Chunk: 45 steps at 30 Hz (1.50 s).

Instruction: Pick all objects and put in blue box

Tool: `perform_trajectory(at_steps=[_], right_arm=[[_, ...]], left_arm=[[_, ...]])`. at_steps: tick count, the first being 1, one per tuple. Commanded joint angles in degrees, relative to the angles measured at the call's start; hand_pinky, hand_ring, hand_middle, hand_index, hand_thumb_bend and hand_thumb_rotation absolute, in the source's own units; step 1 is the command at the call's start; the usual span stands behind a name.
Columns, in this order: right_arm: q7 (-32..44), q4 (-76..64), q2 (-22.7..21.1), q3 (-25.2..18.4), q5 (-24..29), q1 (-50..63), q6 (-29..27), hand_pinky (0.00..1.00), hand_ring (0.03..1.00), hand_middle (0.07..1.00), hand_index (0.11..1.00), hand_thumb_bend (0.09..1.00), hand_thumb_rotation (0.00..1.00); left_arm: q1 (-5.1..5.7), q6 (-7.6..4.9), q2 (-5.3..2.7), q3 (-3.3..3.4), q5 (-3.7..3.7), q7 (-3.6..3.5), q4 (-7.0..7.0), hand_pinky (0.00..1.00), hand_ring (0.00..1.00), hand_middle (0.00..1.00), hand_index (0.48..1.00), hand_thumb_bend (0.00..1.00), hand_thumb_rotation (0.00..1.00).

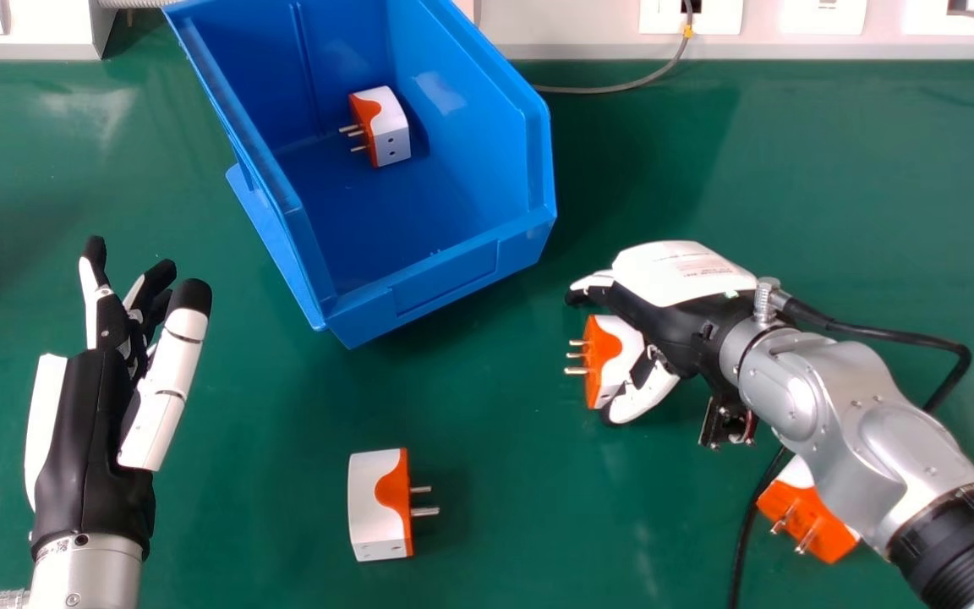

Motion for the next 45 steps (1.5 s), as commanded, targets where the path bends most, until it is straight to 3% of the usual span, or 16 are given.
perform_trajectory(at_steps=[1, 4, 7, 9, 13, 19, 29, 34, 45], right_arm=[[-0.3, 1.4, -1.9, -0.9, -0.4, -0.2, 1.9, 0.62, 0.744, 0.818, 0.81, 0.484, 0.09], [-3.0, 2.0, -2.3, -0.7, -0.5, -0.3, 0.4, 0.58, 0.715, 0.791, 0.786, 0.475, 0.07], [-6.4, 3.4, -2.3, -0.7, -0.5, -0.4, -1.0, 0.5, 0.619, 0.687, 0.718, 0.482, 0.04], [-8.8, 3.6, -2.4, -1.0, -0.3, -0.1, -2.1, 0.5, 0.619, 0.687, 0.718, 0.482, 0.04], [-12.7, 4.8, -2.2, -1.4, 0.3, 0.5, -3.7, 0.44, 0.556, 0.62, 0.636, 0.488, 0.03], [-13.8, 5.0, -1.9, -1.3, 0.3, 0.8, -3.3, 0.38, 0.49, 0.56, 0.543, 0.494, 0.01], [-11.0, 2.4, -1.9, -1.7, 1.3, 1.2, -1.0, 0.35, 0.452, 0.519, 0.5, 0.497, 0.0], [-11.1, 2.0, -1.9, -1.5, 1.6, 1.4, -0.4, 0.34, 0.444, 0.511, 0.494, 0.498, 0.0], [-9.8, -3.0, -2.2, -3.1, 3.3, 3.5, 1.0, 0.34, 0.437, 0.506, 0.491, 0.498, 0.0]], left_arm=[[-0.16, -0.28, 0.62, 0.36, -0.13, -0.1, -1.41, 0.86, 0.93, 0.93, 0.957, 0.59, 0.82], [-0.02, -0.32, 0.6, 0.43, -0.26, -0.24, -1.52, 0.86, 0.93, 0.93, 0.957, 0.59, 0.82], [0.22, -0.16, 0.48, 0.42, -0.32, -0.34, -1.94, 0.86, 0.93, 0.93, 0.956, 0.59, 0.82], [0.3, -0.09, 0.4, 0.43, -0.3, -0.42, -2.09, 0.86, 0.93, 0.93, 0.956, 0.59, 0.82], [0.55, 0.13, 0.26, 0.43, -0.35, -0.42, -2.51, 0.86, 0.93, 0.93, 0.956, 0.59, 0.82], [0.59, 0.47, 0.28, 0.43, -0.37, -0.45, -2.82, 0.86, 0.93, 0.93, 0.957, 0.59, 0.82], [0.26, 0.53, 0.46, 0.58, -0.52, -0.64, -2.46, 0.86, 0.93, 0.93, 0.957, 0.59, 0.82], [-0.45, 0.34, 0.63, 0.8, -0.52, -0.62, -1.52, 0.86, 0.93, 0.93, 0.957, 0.59, 0.82], [-0.36, 0.28, 0.58, 0.63, -0.2, -0.62, -1.78, 0.86, 0.93, 0.93, 0.957, 0.59, 0.82]])
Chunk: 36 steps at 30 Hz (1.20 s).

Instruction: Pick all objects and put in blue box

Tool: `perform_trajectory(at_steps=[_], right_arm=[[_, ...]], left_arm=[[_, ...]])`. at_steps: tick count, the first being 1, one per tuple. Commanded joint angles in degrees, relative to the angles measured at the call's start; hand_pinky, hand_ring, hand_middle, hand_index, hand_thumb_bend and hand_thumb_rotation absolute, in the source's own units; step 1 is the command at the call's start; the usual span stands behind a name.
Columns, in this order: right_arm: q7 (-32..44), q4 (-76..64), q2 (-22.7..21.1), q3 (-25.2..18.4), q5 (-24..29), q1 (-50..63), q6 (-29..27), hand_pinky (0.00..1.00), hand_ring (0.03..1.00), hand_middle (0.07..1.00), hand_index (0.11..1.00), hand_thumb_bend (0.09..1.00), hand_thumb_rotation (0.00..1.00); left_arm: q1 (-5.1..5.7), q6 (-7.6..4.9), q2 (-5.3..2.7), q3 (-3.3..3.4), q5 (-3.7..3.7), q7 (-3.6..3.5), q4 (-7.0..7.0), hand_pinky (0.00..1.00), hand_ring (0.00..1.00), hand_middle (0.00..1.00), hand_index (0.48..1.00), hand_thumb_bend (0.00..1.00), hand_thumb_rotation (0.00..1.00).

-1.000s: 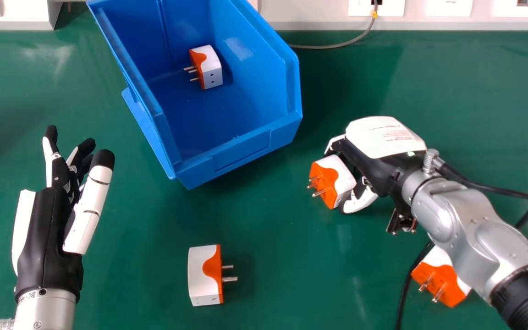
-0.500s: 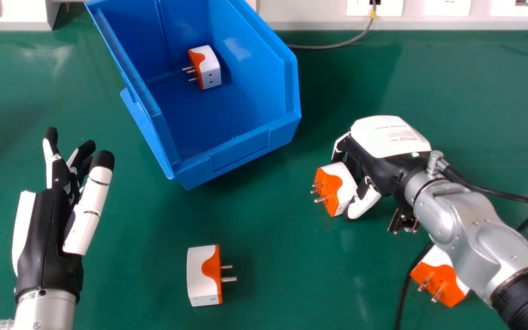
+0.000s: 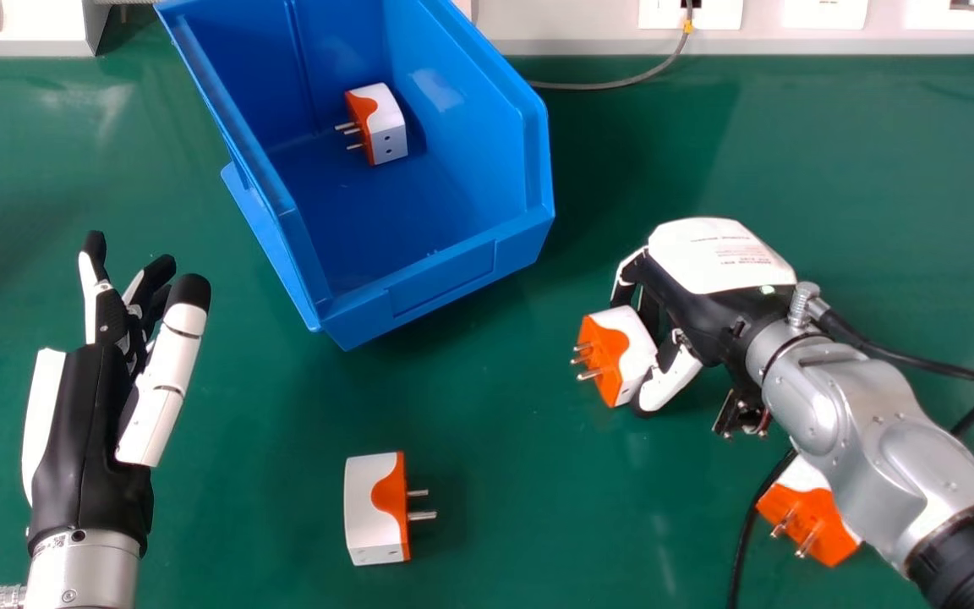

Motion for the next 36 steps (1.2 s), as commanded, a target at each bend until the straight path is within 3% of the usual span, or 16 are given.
perform_trajectory(at_steps=[1, 6, 11, 22, 28, 34, 36], right_arm=[[0.3, -2.9, -1.0, -1.6, 0.6, 0.4, 0.5, 0.34, 0.435, 0.505, 0.49, 0.498, 0.0], [2.8, -11.1, -2.1, -3.2, 1.2, 3.3, 1.6, 0.34, 0.433, 0.508, 0.496, 0.498, 0.0], [5.7, -22.4, -3.8, -5.6, 2.0, 8.0, 1.8, 0.33, 0.434, 0.519, 0.508, 0.495, 0.0], [9.9, -40.3, -4.4, -10.4, 7.0, 15.2, -1.4, 0.32, 0.437, 0.523, 0.517, 0.493, 0.0], [11.0, -44.5, -2.2, -10.8, 7.6, 13.7, -1.9, 0.32, 0.436, 0.525, 0.524, 0.492, 0.0], [11.2, -43.8, 1.6, -9.1, 6.9, 9.9, -2.0, 0.32, 0.436, 0.528, 0.535, 0.49, 0.0], [10.8, -41.8, 3.4, -8.1, 6.6, 7.4, -2.2, 0.32, 0.436, 0.528, 0.535, 0.49, 0.0]], left_arm=[[-0.27, -0.66, 0.53, 0.25, -0.13, -0.03, -0.83, 0.86, 0.93, 0.93, 0.957, 0.59, 0.82], [-0.35, -0.67, 0.53, 0.34, -0.19, 0.0, -0.64, 0.86, 0.93, 0.93, 0.957, 0.59, 0.82], [0.16, -0.5, 0.33, 0.17, -0.05, 0.11, -1.47, 0.86, 0.93, 0.93, 0.957, 0.59, 0.82], [0.1, -0.05, 0.38, 0.12, 0.14, 0.28, -1.71, 0.86, 0.93, 0.93, 0.957, 0.59, 0.82], [-0.19, -0.01, 0.44, -0.13, 0.58, 0.48, -1.44, 0.86, 0.93, 0.93, 0.957, 0.6, 0.82], [-0.58, 0.23, 0.49, -0.35, 0.64, 0.48, -1.23, 0.86, 0.93, 0.93, 0.955, 0.6, 0.82], [-0.83, -0.17, 0.62, -0.27, 0.49, 0.33, -0.56, 0.86, 0.93, 0.93, 0.955, 0.6, 0.82]])
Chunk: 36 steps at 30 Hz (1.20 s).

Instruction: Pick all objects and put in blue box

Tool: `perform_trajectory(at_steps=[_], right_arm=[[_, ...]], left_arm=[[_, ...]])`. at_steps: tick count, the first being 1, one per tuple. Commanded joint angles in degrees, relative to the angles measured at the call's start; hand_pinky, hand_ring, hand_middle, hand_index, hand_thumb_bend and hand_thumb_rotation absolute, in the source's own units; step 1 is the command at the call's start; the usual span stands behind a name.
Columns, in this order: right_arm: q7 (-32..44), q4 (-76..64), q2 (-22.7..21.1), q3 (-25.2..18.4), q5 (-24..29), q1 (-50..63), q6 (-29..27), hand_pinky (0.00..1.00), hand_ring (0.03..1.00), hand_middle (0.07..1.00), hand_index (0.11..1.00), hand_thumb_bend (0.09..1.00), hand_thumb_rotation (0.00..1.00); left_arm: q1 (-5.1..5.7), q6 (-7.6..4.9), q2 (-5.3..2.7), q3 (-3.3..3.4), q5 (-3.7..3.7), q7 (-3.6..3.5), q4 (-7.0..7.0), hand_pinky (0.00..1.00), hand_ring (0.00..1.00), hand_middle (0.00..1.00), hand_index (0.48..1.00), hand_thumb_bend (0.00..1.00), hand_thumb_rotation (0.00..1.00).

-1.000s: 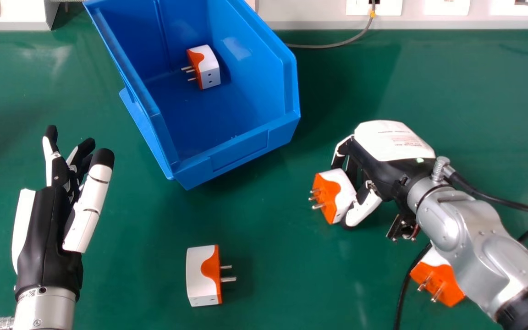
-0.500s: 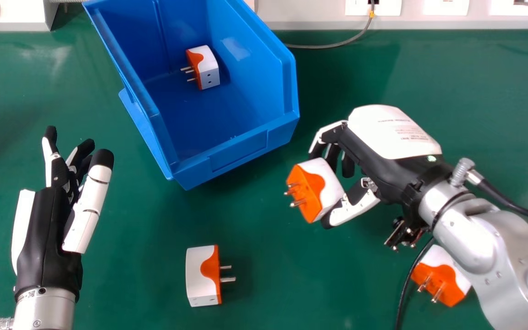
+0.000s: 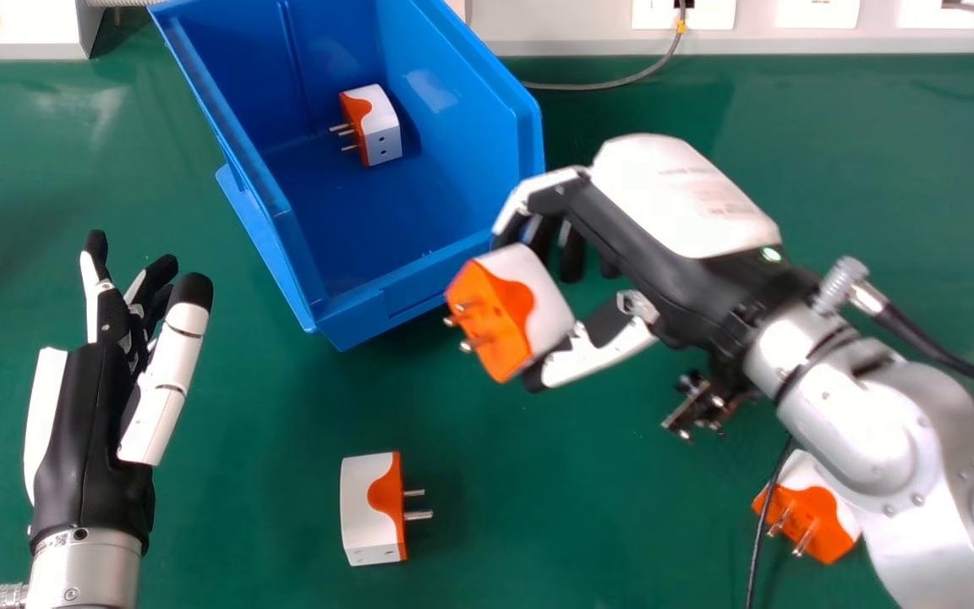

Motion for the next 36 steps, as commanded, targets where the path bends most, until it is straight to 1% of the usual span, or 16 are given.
perform_trajectory(at_steps=[1, 3, 6, 11, 13, 16, 20, 23, 26, 31, 36], right_arm=[[-1.0, 1.6, 2.2, 0.8, -0.7, -4.9, -0.9, 0.31, 0.437, 0.53, 0.537, 0.49, 0.0], [-1.4, 3.2, 3.5, 1.3, -1.0, -6.6, -1.0, 0.31, 0.437, 0.531, 0.54, 0.489, 0.0], [-2.9, 6.8, 5.9, 2.2, -1.7, -10.3, -1.7, 0.31, 0.437, 0.533, 0.542, 0.488, 0.0], [-5.6, 14.1, 9.5, 3.4, -3.2, -16.9, -2.4, 0.29, 0.429, 0.532, 0.55, 0.485, 0.0], [-6.6, 18.0, 11.2, 3.8, -3.5, -20.5, -2.2, 0.29, 0.425, 0.531, 0.553, 0.484, 0.0], [-7.8, 24.3, 13.7, 4.0, -4.1, -26.3, -1.5, 0.29, 0.424, 0.529, 0.555, 0.484, 0.0], [-9.9, 34.5, 16.3, 4.6, -4.3, -34.1, -1.6, 0.27, 0.415, 0.523, 0.562, 0.482, 0.0], [-11.9, 43.3, 18.0, 5.4, -4.7, -40.1, -1.8, 0.27, 0.407, 0.516, 0.56, 0.482, 0.0], [-14.4, 52.7, 20.3, 6.1, -4.8, -46.1, -1.7, 0.27, 0.408, 0.516, 0.555, 0.483, 0.0], [-19.4, 66.9, 23.4, 8.6, -5.7, -53.9, -3.2, 0.28, 0.413, 0.517, 0.554, 0.486, 0.0], [-23.3, 77.0, 26.1, 11.3, -6.9, -58.8, -5.0, 0.29, 0.414, 0.516, 0.551, 0.489, 0.0]], left_arm=[[-0.67, -0.57, 0.56, 0.01, 0.29, 0.1, -0.3, 0.86, 0.93, 0.93, 0.955, 0.6, 0.82], [-0.72, -0.62, 0.5, -0.05, 0.28, 0.1, -0.27, 0.86, 0.93, 0.93, 0.955, 0.6, 0.82], [-0.99, -0.61, 0.23, -0.45, 0.62, 0.4, -0.12, 0.86, 0.93, 0.93, 0.955, 0.6, 0.82], [-0.91, -0.73, -0.1, -0.75, 0.78, 0.68, -0.1, 0.86, 0.93, 0.93, 0.954, 0.59, 0.82], [-0.73, -0.57, -0.34, -1.03, 0.96, 0.89, -0.52, 0.86, 0.93, 0.93, 0.954, 0.59, 0.82], [-0.53, -0.44, -0.54, -1.32, 1.01, 1.07, -0.93, 0.86, 0.93, 0.93, 0.954, 0.59, 0.82], [0.12, -0.11, -0.91, -1.86, 1.2, 1.33, -2.1, 0.86, 0.93, 0.93, 0.954, 0.58, 0.82], [0.38, 0.22, -0.98, -2.0, 0.97, 1.44, -2.54, 0.86, 0.93, 0.93, 0.954, 0.58, 0.82], [0.76, 0.46, -1.25, -2.18, 0.81, 1.6, -3.02, 0.86, 0.93, 0.93, 0.954, 0.58, 0.82], [0.92, 0.56, -1.49, -2.08, 0.71, 1.73, -3.03, 0.86, 0.93, 0.93, 0.955, 0.58, 0.82], [1.59, 0.65, -1.97, -1.99, 0.59, 1.82, -3.84, 0.85, 0.93, 0.93, 0.955, 0.59, 0.82]])
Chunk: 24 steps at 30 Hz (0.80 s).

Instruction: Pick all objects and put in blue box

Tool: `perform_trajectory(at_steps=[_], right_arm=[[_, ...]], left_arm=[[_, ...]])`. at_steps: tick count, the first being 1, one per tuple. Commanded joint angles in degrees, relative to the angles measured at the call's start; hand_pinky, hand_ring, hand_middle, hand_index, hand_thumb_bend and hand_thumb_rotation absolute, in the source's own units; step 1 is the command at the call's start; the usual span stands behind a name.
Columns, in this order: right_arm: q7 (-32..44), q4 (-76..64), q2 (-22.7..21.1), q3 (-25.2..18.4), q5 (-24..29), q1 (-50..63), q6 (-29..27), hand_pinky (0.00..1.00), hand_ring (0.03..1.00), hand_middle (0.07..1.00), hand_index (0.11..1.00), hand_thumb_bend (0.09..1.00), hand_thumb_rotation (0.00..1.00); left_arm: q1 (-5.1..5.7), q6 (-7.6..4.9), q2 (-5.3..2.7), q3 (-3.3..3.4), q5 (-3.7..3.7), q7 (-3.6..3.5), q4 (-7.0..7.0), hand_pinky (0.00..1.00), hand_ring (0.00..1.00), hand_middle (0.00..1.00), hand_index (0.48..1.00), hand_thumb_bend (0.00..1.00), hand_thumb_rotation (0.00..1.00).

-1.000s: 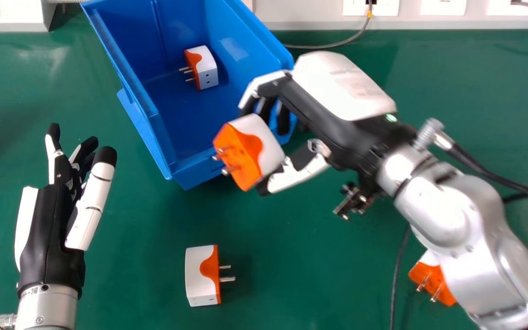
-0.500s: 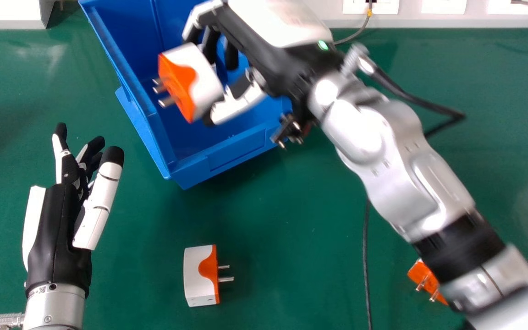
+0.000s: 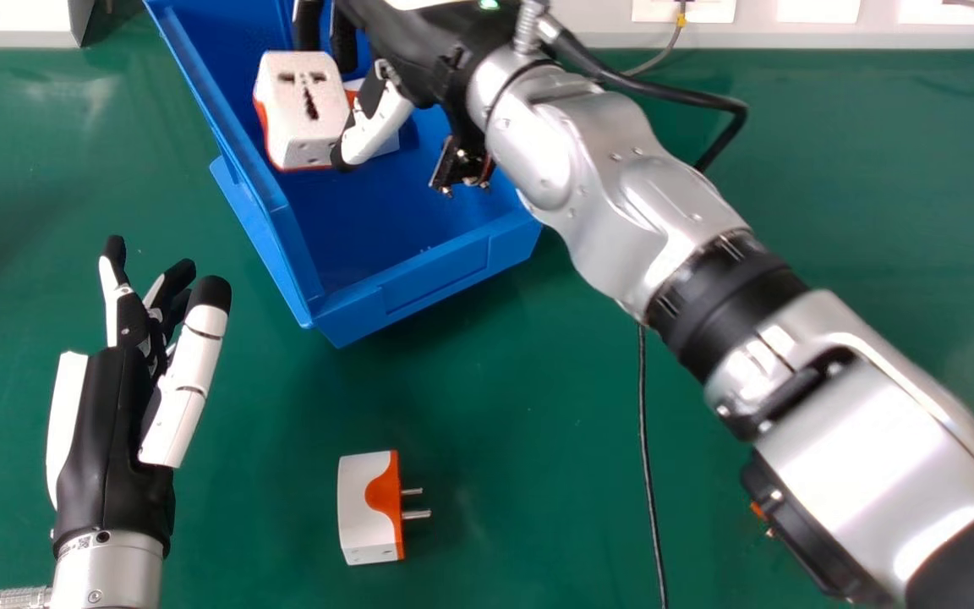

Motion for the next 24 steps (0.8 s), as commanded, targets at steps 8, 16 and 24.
perform_trajectory(at_steps=[8, 16, 24], right_arm=[[-4.5, 9.7, 4.1, 1.3, 0.2, -7.3, -0.1, 0.32, 0.426, 0.494, 0.528, 0.494, 0.0], [-6.0, 11.4, 4.3, 3.1, -0.8, -7.1, 1.6, 0.36, 0.424, 0.478, 0.517, 0.499, 0.0], [-5.7, 11.5, 4.7, 3.4, 0.0, -7.0, 2.0, 0.37, 0.425, 0.484, 0.512, 0.5, 0.0]], left_arm=[[1.73, -0.73, -0.89, -0.02, -0.13, 0.36, -3.16, 0.85, 0.93, 0.93, 0.955, 0.59, 0.82], [2.76, -1.11, -0.85, 0.14, -0.42, -0.05, -3.91, 0.85, 0.93, 0.93, 0.954, 0.59, 0.82], [3.54, -1.16, -0.62, 0.19, -0.53, -0.28, -4.71, 0.86, 0.93, 0.93, 0.953, 0.59, 0.82]])
